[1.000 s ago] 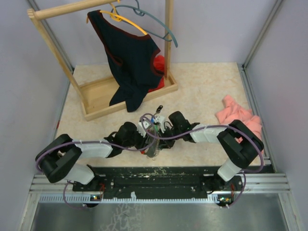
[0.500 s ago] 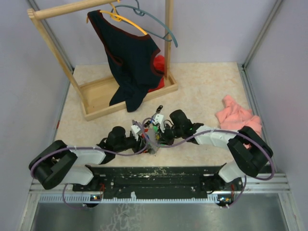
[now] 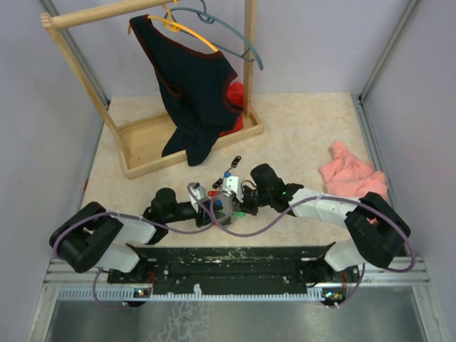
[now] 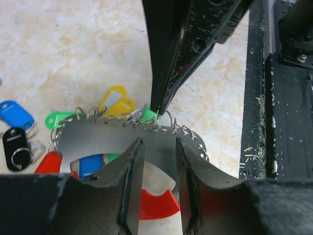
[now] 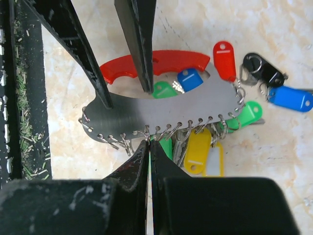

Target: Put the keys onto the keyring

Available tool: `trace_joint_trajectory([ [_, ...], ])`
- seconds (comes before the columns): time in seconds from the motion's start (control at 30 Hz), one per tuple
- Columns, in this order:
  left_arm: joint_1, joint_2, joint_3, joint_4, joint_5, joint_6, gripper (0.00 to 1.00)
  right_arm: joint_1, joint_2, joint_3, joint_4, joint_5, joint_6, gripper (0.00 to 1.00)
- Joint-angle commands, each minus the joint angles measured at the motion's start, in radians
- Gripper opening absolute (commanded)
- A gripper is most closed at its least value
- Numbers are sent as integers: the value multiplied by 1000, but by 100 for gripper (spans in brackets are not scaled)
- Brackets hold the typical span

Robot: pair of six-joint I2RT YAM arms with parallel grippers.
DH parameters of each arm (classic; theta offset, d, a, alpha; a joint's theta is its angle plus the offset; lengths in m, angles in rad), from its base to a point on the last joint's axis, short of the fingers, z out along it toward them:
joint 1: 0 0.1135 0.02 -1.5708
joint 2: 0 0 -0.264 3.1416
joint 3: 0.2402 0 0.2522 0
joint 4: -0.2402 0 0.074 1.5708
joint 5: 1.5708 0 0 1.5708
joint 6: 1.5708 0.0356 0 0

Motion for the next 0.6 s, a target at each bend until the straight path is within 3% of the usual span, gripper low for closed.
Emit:
trace_joint_trajectory([
  [0.0, 5, 67, -5, 180, 119, 89, 38, 7, -63, 17, 58, -56, -116, 0],
  [0.13, 13, 129, 5, 254, 149, 102, 39, 7, -74, 15, 58, -64, -173, 0],
  [0.3, 36, 175, 52, 226, 185, 116, 36, 9, -76, 18, 54, -80, -223, 0],
  [0.4, 44, 195, 71, 217, 190, 127, 27, 9, -74, 18, 53, -86, -242, 0],
  [0.57, 46, 221, 116, 157, 228, 154, 27, 10, -70, 21, 51, -84, -253, 0],
])
